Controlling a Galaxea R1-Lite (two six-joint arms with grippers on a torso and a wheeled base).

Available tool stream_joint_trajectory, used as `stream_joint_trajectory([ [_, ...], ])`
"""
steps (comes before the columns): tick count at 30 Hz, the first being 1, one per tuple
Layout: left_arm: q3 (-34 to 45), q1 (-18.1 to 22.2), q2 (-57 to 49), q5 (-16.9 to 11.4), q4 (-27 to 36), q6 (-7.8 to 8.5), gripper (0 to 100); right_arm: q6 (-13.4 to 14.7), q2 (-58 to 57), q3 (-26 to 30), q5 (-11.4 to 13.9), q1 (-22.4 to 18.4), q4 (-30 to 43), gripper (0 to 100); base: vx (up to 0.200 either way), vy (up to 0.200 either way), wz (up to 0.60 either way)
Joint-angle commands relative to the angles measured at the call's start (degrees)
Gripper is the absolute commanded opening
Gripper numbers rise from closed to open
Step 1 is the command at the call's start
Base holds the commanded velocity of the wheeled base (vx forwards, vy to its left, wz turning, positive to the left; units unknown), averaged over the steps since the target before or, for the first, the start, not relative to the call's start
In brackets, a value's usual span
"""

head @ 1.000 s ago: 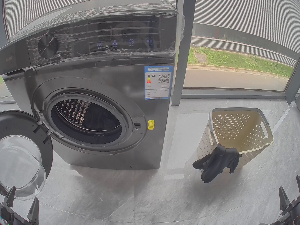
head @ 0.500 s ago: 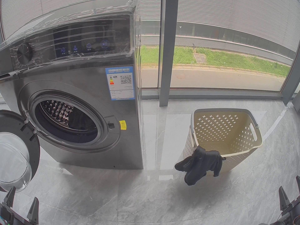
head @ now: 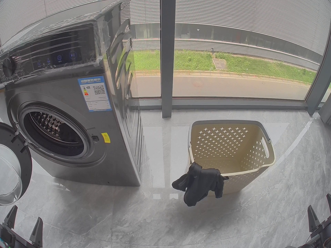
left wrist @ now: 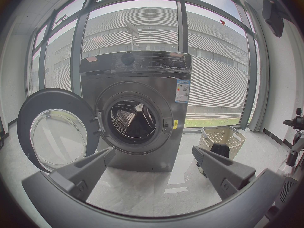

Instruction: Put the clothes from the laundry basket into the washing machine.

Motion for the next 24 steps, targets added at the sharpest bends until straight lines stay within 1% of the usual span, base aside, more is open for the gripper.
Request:
stream_joint_trajectory([
  [1,1.01,0.00,-0.59,0.04,0.00,-0.12,100,-0.01,-0.85,1.01,0.01,0.03,-0.04,100,0.000,0.000,0.00],
  [8,1.01,0.00,-0.68,0.04,0.00,-0.03,100,-0.01,-0.85,1.01,0.01,-0.06,-0.04,100,0.000,0.000,0.00],
  [10,1.01,0.00,-0.59,0.04,0.00,-0.03,100,-0.54,-0.24,0.92,0.27,-0.14,0.40,100,0.000,0.000,0.00],
  [11,1.01,0.00,-0.59,0.04,0.00,0.06,100,-1.42,1.08,0.92,0.54,-0.06,0.31,100,0.000,0.000,0.00],
  [13,1.01,0.00,-0.59,0.04,0.00,0.06,100,-1.68,1.26,1.01,1.33,-0.06,0.31,100,0.000,0.000,0.00],
  [14,1.01,0.00,-0.68,0.04,0.00,-0.03,100,-1.25,0.47,1.01,1.24,-0.14,-0.04,100,0.000,0.000,0.00],
  [21,1.01,0.00,-0.59,0.04,0.00,-0.12,100,-0.63,-0.15,1.01,1.51,-0.06,-0.13,100,0.000,0.000,0.00],
  [22,1.01,0.00,-0.59,0.04,0.00,-0.12,100,0.95,-0.24,1.01,1.07,-0.06,-0.22,100,0.000,0.000,0.00],
  [24,1.01,0.00,-0.59,0.04,0.00,-0.12,100,1.13,-0.24,1.01,0.80,-0.06,-0.31,100,0.000,0.000,0.00],
])
